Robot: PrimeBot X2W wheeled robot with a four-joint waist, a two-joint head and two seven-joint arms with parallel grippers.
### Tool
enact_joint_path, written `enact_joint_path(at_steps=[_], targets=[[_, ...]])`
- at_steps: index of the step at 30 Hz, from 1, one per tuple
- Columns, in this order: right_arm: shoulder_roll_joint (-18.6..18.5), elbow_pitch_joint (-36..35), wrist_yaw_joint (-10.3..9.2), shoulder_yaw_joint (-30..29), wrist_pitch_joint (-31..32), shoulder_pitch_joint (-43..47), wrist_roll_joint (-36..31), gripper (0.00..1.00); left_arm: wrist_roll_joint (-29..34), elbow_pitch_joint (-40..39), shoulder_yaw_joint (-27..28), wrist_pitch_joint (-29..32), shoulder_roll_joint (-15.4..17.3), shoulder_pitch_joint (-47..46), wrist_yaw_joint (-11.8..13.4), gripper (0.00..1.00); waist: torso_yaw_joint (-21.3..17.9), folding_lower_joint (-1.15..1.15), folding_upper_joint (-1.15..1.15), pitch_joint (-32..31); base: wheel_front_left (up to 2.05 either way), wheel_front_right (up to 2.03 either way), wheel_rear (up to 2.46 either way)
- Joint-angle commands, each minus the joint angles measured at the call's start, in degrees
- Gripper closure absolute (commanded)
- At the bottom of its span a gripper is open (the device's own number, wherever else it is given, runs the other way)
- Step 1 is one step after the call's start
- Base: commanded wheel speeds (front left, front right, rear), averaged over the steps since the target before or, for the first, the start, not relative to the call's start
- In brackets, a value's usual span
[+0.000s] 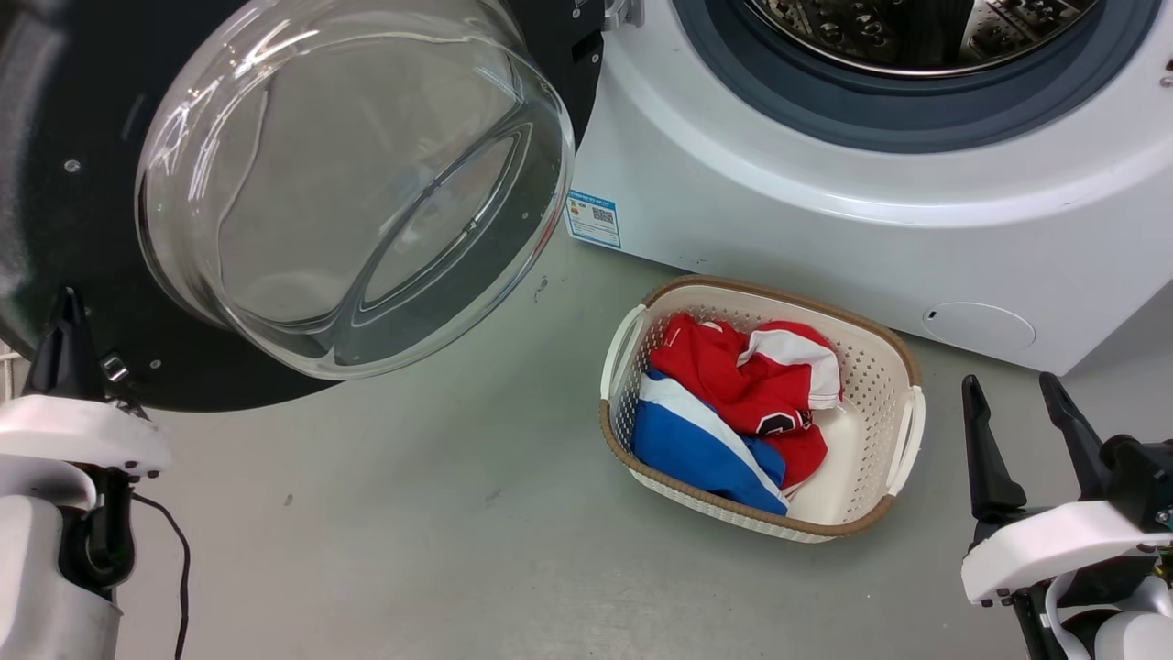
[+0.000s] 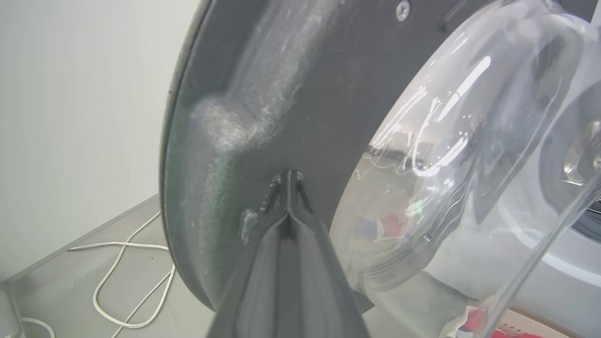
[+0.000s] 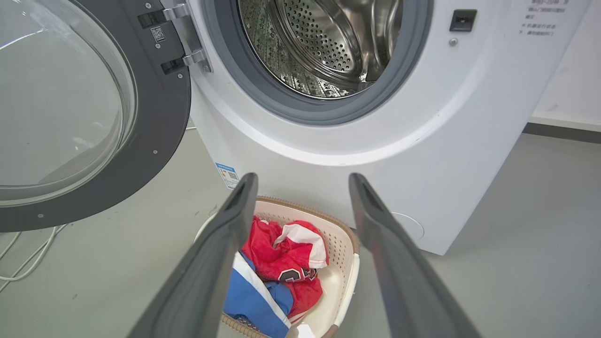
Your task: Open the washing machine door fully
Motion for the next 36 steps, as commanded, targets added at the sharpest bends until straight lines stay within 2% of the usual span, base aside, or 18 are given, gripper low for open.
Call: enact_joint_path(at_steps=[1, 9, 18, 24, 36], targets=[[0.08, 0.29, -0.02, 0.03, -0.29, -0.84, 0.0, 0.0, 0.93, 0.47, 1.44, -0.4, 0.17, -1.54, -0.29, 1.0, -0.16, -0.01, 0.0, -0.02, 0.0, 0.0, 0.0], [0.08, 1.97, -0.02, 0.25, -1.34, -0.25, 0.97, 0.0, 5.13, 0.14, 6.11, -0.35, -2.74, 1.57, -1.96, 1.0, -0.88, -0.01, 0.0, -1.99, 0.0, 0.0, 0.0], [0.08, 4.4, -0.02, 0.69, -2.91, 1.78, 2.56, 0.0, 11.42, -8.26, 8.64, -0.3, -8.04, 10.14, -1.62, 1.0, -1.03, -0.01, 0.0, -6.89, 0.0, 0.0, 0.0], [0.08, 5.73, -0.02, 1.26, -3.99, 3.51, 3.95, 0.0, 13.69, -12.66, 6.16, 0.01, -11.36, 17.47, -1.44, 1.0, -1.75, -0.01, 0.0, -10.62, 0.0, 0.0, 0.0], [0.08, 5.59, -0.02, 1.85, -3.99, 6.42, 4.75, 0.0, 17.18, -21.71, -0.91, 2.85, -14.69, 25.05, -0.23, 1.0, -5.75, -0.01, 0.0, -14.22, 0.0, 0.0, 0.0]])
